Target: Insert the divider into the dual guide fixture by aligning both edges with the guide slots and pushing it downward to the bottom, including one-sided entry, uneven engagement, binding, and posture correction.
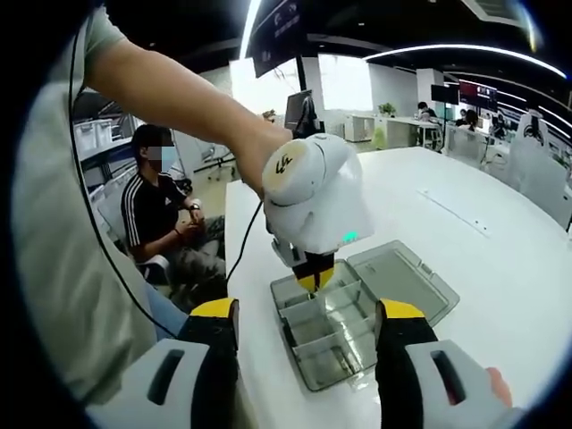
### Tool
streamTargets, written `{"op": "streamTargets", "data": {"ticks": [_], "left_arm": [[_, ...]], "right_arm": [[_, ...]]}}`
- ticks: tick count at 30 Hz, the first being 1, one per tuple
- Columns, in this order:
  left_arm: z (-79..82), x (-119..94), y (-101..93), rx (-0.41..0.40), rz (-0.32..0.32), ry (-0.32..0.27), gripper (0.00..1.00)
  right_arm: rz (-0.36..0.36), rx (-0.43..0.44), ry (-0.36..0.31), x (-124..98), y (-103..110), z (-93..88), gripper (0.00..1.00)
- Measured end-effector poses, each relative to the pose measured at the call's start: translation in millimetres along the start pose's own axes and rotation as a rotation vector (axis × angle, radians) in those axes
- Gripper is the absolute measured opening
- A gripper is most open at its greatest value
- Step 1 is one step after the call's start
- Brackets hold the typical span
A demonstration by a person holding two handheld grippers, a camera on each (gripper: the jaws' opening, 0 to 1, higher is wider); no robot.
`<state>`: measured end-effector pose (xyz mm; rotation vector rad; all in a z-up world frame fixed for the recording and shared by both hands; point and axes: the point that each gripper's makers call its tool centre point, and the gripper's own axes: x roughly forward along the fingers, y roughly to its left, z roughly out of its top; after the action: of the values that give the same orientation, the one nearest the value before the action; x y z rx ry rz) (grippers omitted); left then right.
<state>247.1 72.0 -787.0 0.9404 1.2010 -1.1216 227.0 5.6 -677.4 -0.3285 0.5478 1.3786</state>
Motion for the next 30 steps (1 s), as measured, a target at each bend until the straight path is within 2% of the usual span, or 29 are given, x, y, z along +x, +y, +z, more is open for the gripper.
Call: {"op": "streamTargets", "data": {"ticks": [13, 16, 20, 26, 30], "left_arm": [[-0.9, 5, 0.3, 0.026, 0.014, -0.020, 0.00], [-2.4, 6, 0.8, 0.000, 0.018, -0.036, 0.00], [-5.1, 7, 0.7, 0.008, 0.023, -0.047, 0.00], [-6.4, 3, 4.8, -0.047, 0.031, -0.102, 0.07], [-3.5, -5, 7.2, -0.108, 0.041, -0.178, 0.10]], "right_arm": [[0.000, -0.016, 0.021, -3, -3, 1.9, 0.59], [-0.002, -0.016, 0.022, -4, -4, 2.1, 0.60], [-0.001, -0.018, 0.026, -3, -5, 1.2, 0.60], [0.000, -0.016, 0.035, -3, -6, -2.1, 0.60], [0.002, -0.022, 0.043, -2, -6, -3.1, 0.60]]}}
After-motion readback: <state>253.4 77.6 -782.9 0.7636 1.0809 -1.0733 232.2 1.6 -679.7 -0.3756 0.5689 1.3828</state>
